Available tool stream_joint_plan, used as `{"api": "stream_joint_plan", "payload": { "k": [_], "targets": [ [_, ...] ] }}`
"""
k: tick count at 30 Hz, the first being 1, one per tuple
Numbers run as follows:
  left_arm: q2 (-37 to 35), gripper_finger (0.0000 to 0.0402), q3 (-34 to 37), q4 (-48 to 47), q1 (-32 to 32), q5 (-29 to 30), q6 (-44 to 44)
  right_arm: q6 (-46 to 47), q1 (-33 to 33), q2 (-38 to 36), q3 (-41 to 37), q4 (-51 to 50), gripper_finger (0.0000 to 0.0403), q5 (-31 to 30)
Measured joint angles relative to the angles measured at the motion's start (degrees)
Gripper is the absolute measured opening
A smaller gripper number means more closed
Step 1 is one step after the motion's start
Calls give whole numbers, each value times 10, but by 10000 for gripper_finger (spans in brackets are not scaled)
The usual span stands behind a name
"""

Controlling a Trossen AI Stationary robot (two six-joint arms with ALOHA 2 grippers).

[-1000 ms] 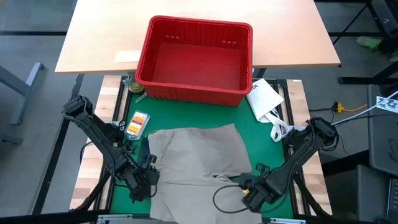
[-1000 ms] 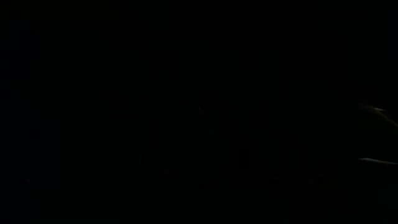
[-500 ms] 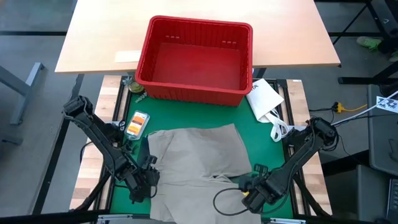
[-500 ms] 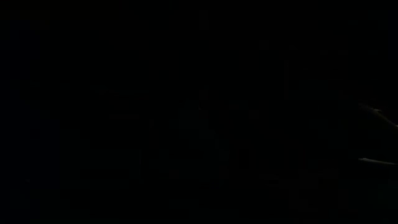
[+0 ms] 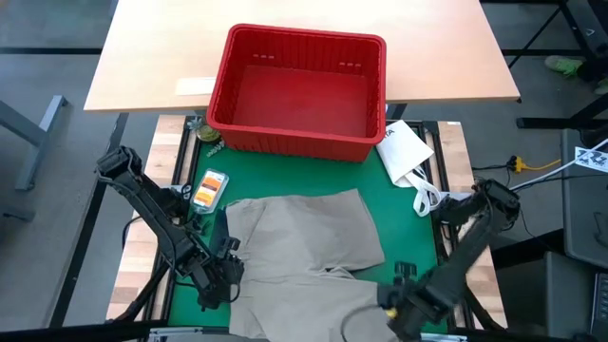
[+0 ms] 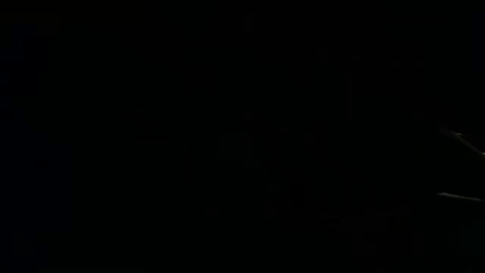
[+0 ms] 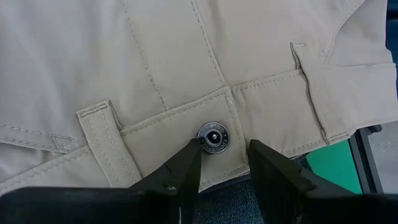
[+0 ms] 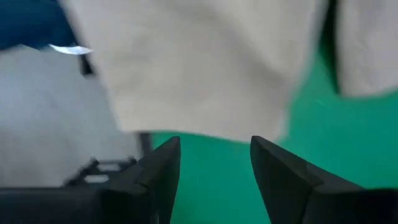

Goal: Fold Laundry from Bin
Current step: Fold the gray short

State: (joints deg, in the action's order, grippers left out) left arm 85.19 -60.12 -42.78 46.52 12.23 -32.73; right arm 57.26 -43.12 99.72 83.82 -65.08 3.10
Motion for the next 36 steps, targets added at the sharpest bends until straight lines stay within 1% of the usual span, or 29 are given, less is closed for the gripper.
{"api": "stream_joint_plan", "payload": {
  "k": [2,4,6,8,10,15,24,28,34,36],
  "targets": [
    [0,128,0,0,0,0,0,21,-27,0,2,46,195,-42],
    [0,128,0,0,0,0,0,39,-51,2,-2,113,195,-94],
    [0,128,0,0,0,1,-1,40,-77,10,-5,165,195,-142],
    [0,128,0,0,0,1,-1,26,-96,27,-5,212,195,-175],
    [0,128,0,0,0,1,-2,5,-114,46,-5,235,195,-191],
    [0,128,0,0,0,1,-3,-38,-133,96,-6,245,195,-190],
    [0,128,0,1,0,1,-3,-97,-126,147,-6,246,195,-186],
    [0,128,0,1,0,1,-3,-102,-127,169,-6,247,195,-185],
    [0,128,-1,0,0,1,-2,-123,-123,196,-5,246,195,-149],
    [0,128,-11,-2,0,1,1,-123,-121,200,-4,246,195,-139]
  ]
}}
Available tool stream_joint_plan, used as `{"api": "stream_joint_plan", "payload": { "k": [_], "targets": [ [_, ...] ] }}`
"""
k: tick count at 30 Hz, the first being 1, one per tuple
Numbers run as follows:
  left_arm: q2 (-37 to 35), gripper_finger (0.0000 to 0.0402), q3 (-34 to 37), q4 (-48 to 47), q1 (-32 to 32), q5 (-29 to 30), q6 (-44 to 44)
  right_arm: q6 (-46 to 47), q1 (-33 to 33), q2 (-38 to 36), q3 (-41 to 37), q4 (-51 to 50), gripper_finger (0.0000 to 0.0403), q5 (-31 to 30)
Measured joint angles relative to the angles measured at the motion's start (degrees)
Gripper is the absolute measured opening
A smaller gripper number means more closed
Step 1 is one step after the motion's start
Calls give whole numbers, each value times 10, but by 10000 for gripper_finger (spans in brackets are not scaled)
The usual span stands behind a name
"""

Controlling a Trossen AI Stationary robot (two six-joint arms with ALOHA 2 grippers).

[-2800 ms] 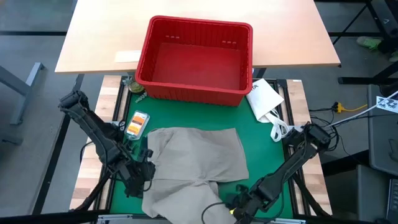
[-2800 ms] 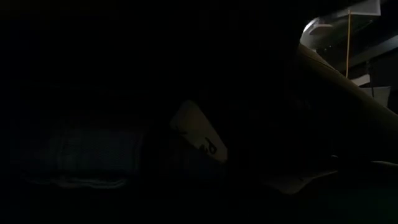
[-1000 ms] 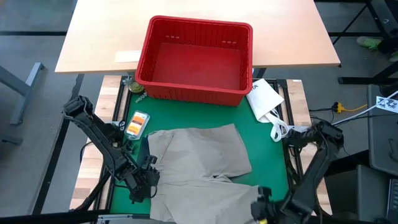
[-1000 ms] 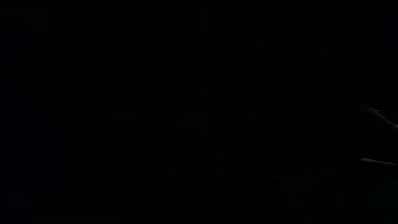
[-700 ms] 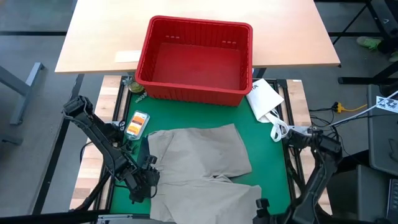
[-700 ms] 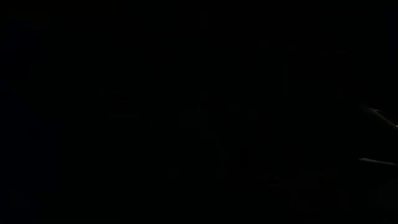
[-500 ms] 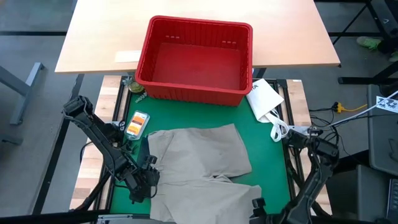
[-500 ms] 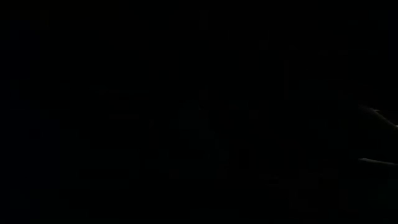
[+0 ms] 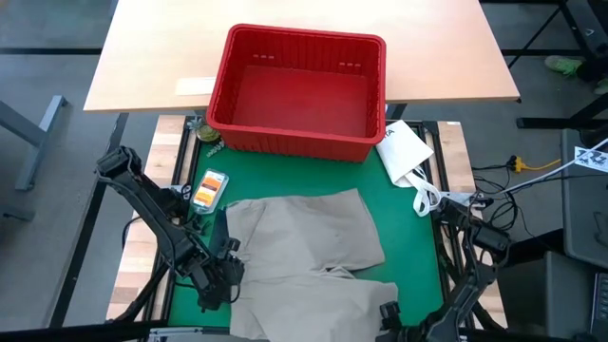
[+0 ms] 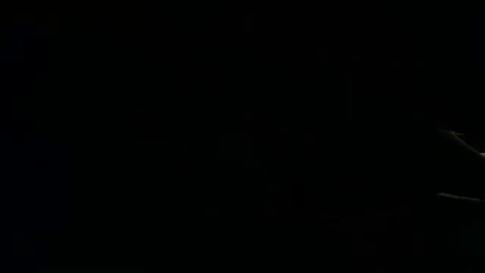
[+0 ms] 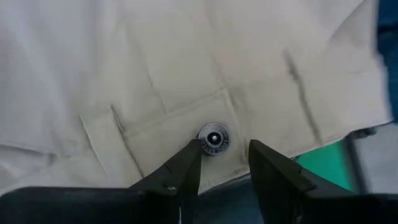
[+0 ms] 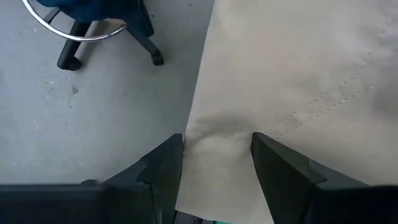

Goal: Fold Laundry from Bin
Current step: Fold the gray short

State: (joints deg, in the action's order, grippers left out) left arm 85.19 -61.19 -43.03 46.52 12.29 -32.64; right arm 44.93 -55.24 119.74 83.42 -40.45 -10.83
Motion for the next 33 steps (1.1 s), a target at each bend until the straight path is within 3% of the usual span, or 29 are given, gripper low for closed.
{"api": "stream_joint_plan", "payload": {
  "k": [6,13,20,24,30,33],
  "targets": [
    [0,128,-53,16,7,2,-18,0,6,2,1,0,195,4],
    [12,128,-51,160,51,4,-32,1,6,3,0,1,195,-1],
    [86,128,-50,269,105,2,-32,1,6,4,-1,3,195,-2],
    [130,128,-50,283,128,3,-32,1,6,4,-1,4,195,-1],
    [177,128,-50,283,136,68,-32,2,5,4,-1,4,195,-2],
    [196,128,-50,283,135,68,-32,2,5,4,-1,4,195,-2]
  ]
}}
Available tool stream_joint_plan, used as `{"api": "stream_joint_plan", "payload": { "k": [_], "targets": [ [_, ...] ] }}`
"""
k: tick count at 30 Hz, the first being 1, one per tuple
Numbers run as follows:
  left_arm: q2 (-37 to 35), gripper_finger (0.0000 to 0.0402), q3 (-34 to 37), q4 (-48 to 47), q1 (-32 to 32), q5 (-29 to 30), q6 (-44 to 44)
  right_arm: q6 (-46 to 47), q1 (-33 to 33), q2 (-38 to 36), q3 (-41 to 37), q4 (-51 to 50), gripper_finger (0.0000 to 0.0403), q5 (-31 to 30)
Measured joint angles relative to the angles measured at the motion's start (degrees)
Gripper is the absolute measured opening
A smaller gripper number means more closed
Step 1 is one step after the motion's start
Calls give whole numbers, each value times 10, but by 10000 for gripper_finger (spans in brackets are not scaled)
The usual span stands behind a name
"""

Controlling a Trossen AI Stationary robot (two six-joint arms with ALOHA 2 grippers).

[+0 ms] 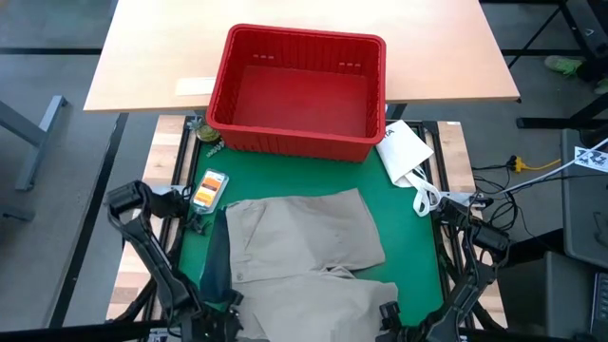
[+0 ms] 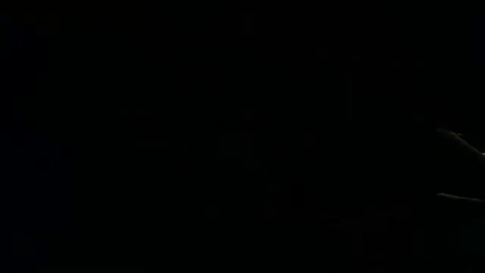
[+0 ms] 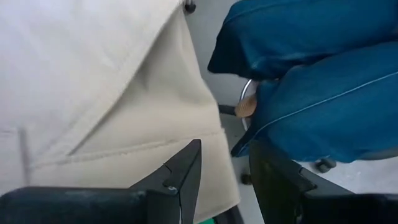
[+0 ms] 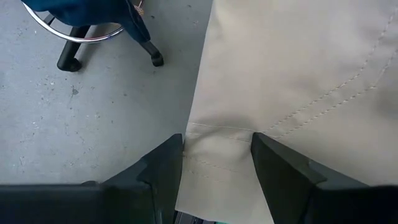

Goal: Fold Laundry from Bin
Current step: Fold the gray short

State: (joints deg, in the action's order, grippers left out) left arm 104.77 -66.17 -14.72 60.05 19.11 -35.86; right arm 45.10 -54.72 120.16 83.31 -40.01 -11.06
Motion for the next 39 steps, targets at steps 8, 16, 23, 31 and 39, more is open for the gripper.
{"api": "stream_joint_plan", "payload": {
  "k": [8,16,23,31,39],
  "targets": [
    [39,128,0,0,1,2,5,0,0,0,0,1,195,-1],
    [86,128,-2,1,0,8,4,0,0,1,0,2,195,-2],
    [96,120,-3,2,0,15,1,0,0,1,0,0,178,-3],
    [89,17,-1,1,3,16,-1,0,0,1,0,5,75,-25],
    [75,11,-20,-21,3,2,1,-9,0,1,2,21,21,-28]
  ]
}}
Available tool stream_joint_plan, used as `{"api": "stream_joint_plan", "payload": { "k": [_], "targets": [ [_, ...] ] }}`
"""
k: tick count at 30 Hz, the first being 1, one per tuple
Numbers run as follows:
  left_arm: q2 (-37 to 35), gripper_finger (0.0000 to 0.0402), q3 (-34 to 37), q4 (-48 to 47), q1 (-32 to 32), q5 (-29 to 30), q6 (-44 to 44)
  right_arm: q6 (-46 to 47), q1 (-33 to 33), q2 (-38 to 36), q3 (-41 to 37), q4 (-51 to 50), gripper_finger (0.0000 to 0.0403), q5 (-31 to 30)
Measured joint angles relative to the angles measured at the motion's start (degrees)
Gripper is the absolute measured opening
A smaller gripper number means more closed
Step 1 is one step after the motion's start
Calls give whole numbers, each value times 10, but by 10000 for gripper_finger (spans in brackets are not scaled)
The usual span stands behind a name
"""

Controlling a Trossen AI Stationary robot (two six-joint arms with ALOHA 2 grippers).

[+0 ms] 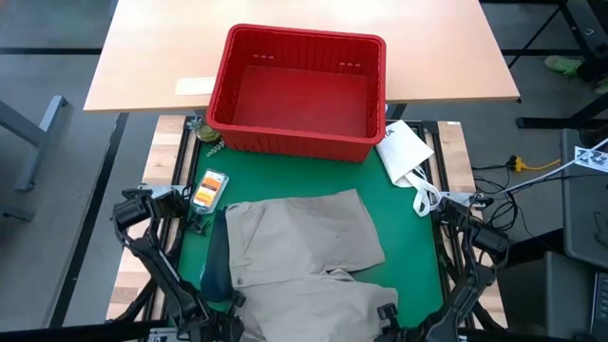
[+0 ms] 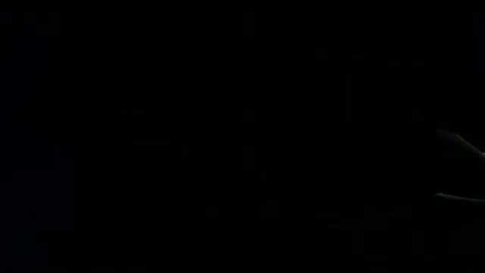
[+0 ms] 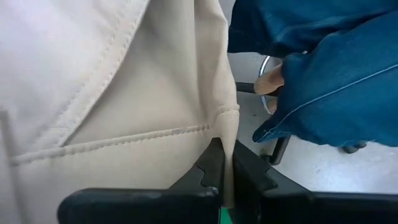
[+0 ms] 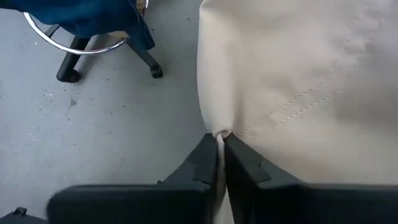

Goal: Fold Laundry from Bin
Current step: Fold the gray short

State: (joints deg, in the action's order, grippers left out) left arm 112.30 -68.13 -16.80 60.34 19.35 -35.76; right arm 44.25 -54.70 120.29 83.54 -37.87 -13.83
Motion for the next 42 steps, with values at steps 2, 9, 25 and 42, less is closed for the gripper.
{"api": "stream_joint_plan", "payload": {
  "k": [2,9,25,42],
  "targets": [
    [-9,6,-18,-25,0,-8,-5,-6,0,1,12,-11,29,7],
    [-54,5,-115,-158,2,-42,-18,-31,0,2,106,-97,6,23],
    [-156,5,-250,-400,0,133,-74,-9,40,-8,370,-520,11,-231],
    [-227,5,-251,-705,-22,309,-349,-237,212,-138,340,-521,14,-282]
  ]
}}
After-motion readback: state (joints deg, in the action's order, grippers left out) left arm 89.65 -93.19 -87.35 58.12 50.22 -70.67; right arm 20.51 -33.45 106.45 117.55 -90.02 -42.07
